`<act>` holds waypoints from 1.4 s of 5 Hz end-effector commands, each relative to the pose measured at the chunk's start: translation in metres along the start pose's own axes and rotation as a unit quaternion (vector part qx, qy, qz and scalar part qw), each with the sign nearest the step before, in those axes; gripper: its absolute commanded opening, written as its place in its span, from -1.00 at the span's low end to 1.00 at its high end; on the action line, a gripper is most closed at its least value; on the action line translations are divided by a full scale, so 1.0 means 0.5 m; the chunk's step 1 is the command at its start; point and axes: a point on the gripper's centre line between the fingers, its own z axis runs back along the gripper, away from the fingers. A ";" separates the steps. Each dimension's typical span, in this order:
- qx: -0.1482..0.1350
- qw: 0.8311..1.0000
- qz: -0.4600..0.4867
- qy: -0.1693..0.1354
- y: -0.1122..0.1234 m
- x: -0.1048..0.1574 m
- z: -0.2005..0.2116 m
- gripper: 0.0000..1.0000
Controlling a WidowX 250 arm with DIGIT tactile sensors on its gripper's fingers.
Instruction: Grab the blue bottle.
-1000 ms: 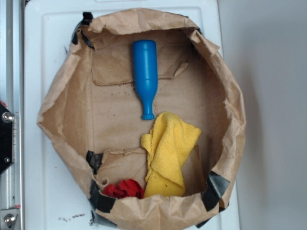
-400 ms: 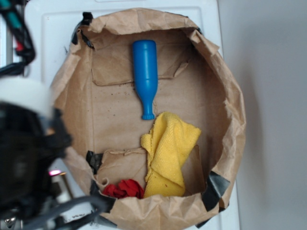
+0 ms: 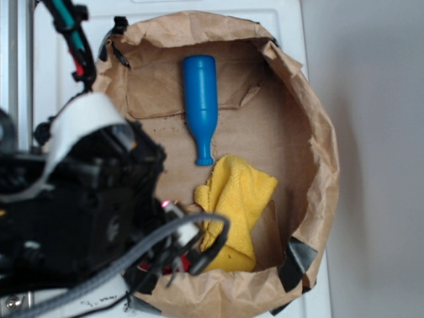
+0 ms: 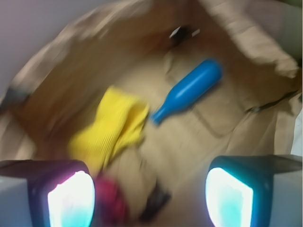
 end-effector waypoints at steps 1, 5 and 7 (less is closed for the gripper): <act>0.083 0.993 0.085 0.025 0.046 0.077 -0.073 1.00; 0.114 0.986 0.105 0.061 0.072 0.089 -0.105 1.00; 0.111 0.989 0.092 0.036 0.067 0.080 -0.208 1.00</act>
